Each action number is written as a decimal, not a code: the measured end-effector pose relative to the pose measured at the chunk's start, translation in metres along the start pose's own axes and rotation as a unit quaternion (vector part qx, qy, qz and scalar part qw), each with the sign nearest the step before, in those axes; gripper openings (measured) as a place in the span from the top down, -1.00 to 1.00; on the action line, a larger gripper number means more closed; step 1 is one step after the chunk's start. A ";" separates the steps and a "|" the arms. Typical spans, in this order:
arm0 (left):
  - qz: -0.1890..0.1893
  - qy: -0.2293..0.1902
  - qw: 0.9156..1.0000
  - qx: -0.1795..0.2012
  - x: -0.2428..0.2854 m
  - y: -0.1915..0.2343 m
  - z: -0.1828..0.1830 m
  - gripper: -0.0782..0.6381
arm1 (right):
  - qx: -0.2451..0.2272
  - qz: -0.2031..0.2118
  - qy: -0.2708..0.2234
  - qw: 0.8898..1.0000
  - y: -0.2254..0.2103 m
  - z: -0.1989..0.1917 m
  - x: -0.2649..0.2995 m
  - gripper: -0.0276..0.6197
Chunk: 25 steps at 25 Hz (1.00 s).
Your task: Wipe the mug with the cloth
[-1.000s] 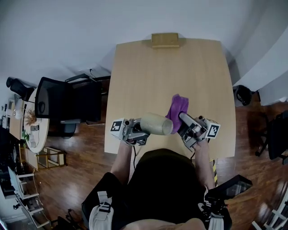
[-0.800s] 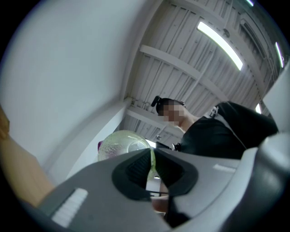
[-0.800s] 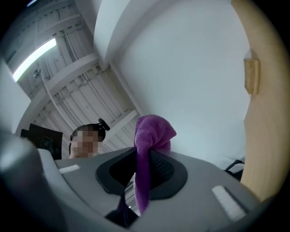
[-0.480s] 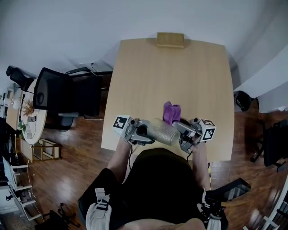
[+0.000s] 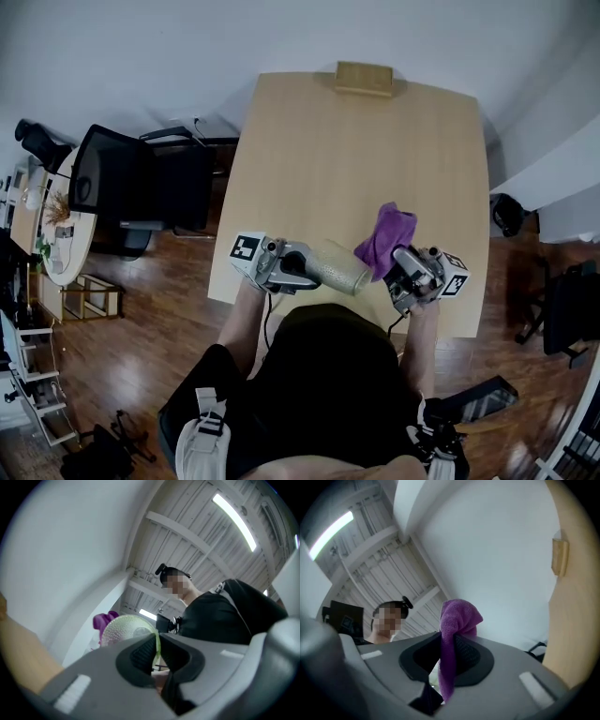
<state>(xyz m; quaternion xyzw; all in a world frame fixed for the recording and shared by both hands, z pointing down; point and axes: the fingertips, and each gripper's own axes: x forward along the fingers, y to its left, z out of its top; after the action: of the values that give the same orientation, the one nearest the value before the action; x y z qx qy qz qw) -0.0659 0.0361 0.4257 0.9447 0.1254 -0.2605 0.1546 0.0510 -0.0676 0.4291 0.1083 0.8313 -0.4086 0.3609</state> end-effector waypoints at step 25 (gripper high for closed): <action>0.032 0.128 0.990 -0.049 0.010 0.008 -0.040 0.67 | -0.135 -0.040 0.181 0.973 0.020 -0.028 0.003 0.73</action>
<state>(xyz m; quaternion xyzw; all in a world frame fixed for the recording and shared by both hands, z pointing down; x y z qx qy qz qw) -0.0363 0.0443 0.4552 0.9651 0.1262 -0.1260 0.1919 0.0439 -0.0338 0.4265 0.0977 0.9339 -0.2802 0.1994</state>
